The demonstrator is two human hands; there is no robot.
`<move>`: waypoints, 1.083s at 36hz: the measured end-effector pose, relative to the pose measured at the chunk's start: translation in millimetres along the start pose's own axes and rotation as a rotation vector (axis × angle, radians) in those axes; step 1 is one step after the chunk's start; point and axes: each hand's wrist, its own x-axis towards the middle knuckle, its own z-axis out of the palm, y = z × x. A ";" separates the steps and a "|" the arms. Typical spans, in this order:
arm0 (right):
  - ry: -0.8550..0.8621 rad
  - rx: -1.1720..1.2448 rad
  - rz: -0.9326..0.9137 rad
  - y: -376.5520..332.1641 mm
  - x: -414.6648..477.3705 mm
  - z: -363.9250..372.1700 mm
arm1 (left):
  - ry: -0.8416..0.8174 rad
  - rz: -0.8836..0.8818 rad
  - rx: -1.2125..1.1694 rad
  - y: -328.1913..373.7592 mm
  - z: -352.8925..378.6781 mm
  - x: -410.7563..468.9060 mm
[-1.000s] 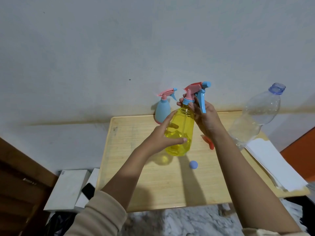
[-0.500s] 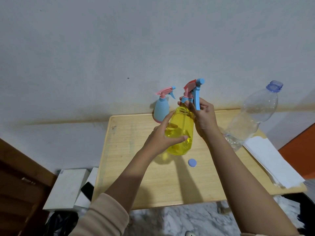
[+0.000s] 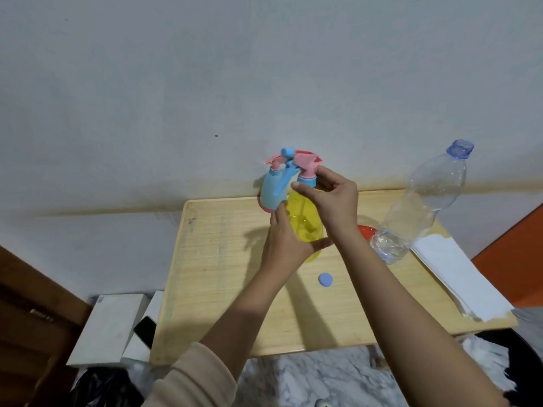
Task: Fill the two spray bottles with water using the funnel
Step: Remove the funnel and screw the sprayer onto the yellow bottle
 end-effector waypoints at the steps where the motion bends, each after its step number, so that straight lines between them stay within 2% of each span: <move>1: -0.012 -0.052 -0.012 0.1 -0.8 1.2 | 0.003 -0.013 -0.039 -1.2 3.0 1.2; 3: -0.089 -0.103 -0.012 -1.6 -0.4 0.0 | -0.028 -0.042 -0.105 -5.6 4.7 4.1; 7: -0.304 -0.078 0.095 -5.4 6.0 -15.0 | -0.232 -0.059 -0.198 -17.9 -5.0 8.1; 9: -0.275 -0.104 0.103 -1.3 7.6 -15.3 | -0.254 -0.064 -0.215 -23.1 -5.7 9.6; 15: -0.043 -0.227 0.077 10.9 -4.1 0.5 | -0.179 -0.072 -0.189 -22.8 5.7 6.2; 20: 0.016 -0.319 0.043 16.8 -15.5 7.0 | -0.128 -0.089 -0.175 -29.7 10.6 -1.9; 25: 0.037 -0.231 0.101 16.5 -20.8 6.5 | -0.114 -0.128 -0.221 -32.9 8.2 -9.5; 29: -0.146 -0.077 0.137 9.7 -20.5 2.5 | -0.253 -0.089 -0.256 -42.4 -2.3 -19.4; 33: -0.423 -0.109 0.184 5.3 -22.6 -4.5 | -0.336 -0.048 -0.313 -38.4 -4.7 -34.0; 39: -0.507 -0.141 0.133 2.9 -36.2 -14.8 | -0.326 -0.079 -0.338 -38.1 2.8 -59.4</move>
